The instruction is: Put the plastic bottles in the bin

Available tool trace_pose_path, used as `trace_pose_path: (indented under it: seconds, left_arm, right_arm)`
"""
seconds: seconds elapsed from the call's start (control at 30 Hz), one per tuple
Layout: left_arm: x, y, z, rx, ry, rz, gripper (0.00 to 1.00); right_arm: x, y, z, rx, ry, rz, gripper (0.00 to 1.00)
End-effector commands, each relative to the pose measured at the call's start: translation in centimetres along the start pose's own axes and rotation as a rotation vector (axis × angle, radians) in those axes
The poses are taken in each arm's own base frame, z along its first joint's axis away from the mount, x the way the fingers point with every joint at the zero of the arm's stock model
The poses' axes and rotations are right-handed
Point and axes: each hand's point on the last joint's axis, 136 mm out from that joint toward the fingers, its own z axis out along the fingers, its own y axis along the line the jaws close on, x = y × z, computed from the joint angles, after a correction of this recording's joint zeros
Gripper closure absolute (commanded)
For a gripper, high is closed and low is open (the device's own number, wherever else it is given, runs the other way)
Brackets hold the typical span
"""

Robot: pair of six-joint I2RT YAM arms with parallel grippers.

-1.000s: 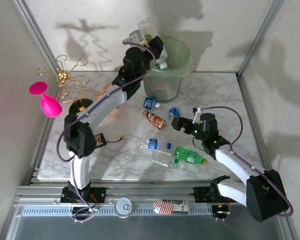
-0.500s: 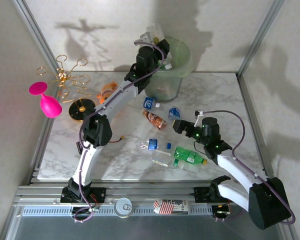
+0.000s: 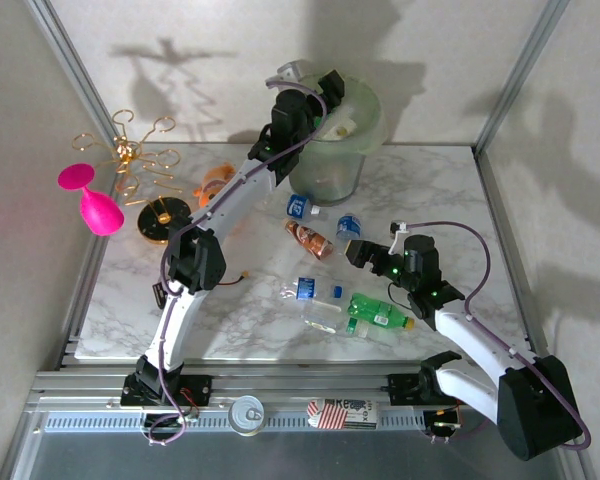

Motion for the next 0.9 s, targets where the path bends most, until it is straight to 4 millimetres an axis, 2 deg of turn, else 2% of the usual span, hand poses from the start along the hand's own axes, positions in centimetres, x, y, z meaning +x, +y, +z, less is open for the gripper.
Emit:
trace_pose_path:
  seconds: [0.0, 0.13, 0.23, 0.4, 0.6, 0.73, 0.87]
  left_arm:
    - [-3.4, -2.3, -1.4, 0.040, -0.019, 0.018, 0.00]
    - [-4.1, -3.6, -3.0, 0.081, 0.005, 0.025, 0.00]
    - [-4.7, -4.4, -5.0, 0.108, 0.008, 0.029, 0.00]
    - [-5.8, -4.7, -9.9, 0.161, -0.032, 0.012, 0.00]
    - [-5.2, -2.1, -16.0, 0.164, -0.043, -0.023, 0.00]
    - [-3.8, 0.8, -19.5, 0.114, -0.021, -0.037, 0.01]
    - [-1.5, 4.6, -22.9, 0.036, 0.021, -0.050, 0.00]
  right_arm:
    - [-0.3, 0.2, 0.0, 0.003, -0.010, -0.003, 0.01]
    - [-0.1, -0.3, 0.5, 0.025, 0.001, 0.009, 0.01]
    - [-0.1, -1.3, 1.0, 0.072, -0.001, 0.034, 0.01]
    - [-0.1, -2.0, 1.7, 0.105, -0.003, 0.047, 0.01]
    - [0.0, -2.3, 3.2, 0.137, 0.012, 0.054, 0.01]
    - [-0.6, -2.3, 4.6, 0.154, 0.019, 0.053, 0.01]
    - [-1.1, -3.0, 6.2, 0.215, 0.052, 0.020, 0.01]
